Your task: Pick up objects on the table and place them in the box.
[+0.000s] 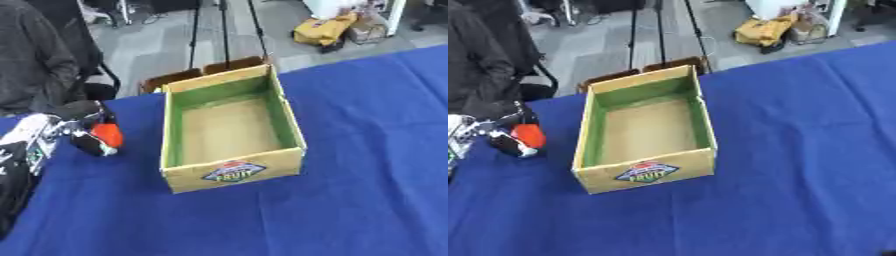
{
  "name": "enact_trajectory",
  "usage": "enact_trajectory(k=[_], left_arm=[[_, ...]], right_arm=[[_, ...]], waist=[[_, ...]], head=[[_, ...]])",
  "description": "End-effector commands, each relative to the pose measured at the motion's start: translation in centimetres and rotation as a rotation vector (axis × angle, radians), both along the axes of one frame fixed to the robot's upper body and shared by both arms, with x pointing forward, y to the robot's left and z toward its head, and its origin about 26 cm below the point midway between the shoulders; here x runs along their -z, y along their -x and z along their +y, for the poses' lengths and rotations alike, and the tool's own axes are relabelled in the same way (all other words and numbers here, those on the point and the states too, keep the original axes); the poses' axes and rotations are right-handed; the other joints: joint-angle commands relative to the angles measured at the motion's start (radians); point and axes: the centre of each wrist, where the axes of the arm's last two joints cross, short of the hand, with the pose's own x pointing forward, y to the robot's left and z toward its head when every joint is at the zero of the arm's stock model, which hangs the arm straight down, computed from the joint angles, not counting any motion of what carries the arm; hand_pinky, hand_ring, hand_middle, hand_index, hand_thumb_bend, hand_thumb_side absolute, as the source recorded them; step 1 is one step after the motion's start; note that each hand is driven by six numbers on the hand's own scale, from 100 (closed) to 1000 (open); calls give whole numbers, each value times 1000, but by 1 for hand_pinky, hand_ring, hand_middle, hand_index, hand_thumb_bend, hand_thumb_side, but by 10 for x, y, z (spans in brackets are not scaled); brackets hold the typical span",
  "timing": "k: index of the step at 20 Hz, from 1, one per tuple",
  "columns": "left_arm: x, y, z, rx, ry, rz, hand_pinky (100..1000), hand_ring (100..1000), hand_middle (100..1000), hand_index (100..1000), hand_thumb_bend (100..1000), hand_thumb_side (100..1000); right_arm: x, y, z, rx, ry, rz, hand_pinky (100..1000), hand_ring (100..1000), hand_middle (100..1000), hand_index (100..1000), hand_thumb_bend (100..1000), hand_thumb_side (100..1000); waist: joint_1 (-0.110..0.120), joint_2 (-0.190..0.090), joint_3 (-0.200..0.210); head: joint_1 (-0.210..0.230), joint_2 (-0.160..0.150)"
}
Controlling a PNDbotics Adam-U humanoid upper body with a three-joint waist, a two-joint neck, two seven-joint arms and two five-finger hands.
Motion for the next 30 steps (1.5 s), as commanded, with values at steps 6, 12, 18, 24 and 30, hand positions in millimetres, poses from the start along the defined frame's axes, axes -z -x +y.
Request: enact_trajectory(k=[6, 12, 18, 24, 30], left_arm=[[-16, 8, 8, 4, -2, -48, 523, 488, 524, 690, 515, 420], [-28, 16, 16, 39, -8, -13, 674, 690, 724, 836, 635, 506], [-43, 29, 30, 71, 14, 37, 704, 738, 773, 863, 644, 511], [-54, 36, 31, 80, -17, 47, 724, 749, 777, 866, 694, 513], [-54, 34, 24, 104, -64, 2, 722, 744, 767, 860, 704, 495]], right_arm=[[-5, 0, -2, 1, 5, -17, 808, 721, 539, 812, 100, 577], [-3, 1, -4, 3, 6, -10, 809, 721, 540, 812, 100, 573], [-1, 1, -7, 4, 9, -2, 810, 723, 541, 813, 100, 569], [0, 2, -8, 3, 9, 2, 810, 723, 541, 813, 100, 569], [0, 1, -8, 1, 8, 2, 811, 724, 541, 813, 100, 572]], waist=[[-15, -25, 10], [-21, -40, 21], [-24, -55, 33], [-25, -61, 35], [-27, -60, 34]], head=[[4, -9], [5, -3], [2, -1], [2, -1], [1, -5]])
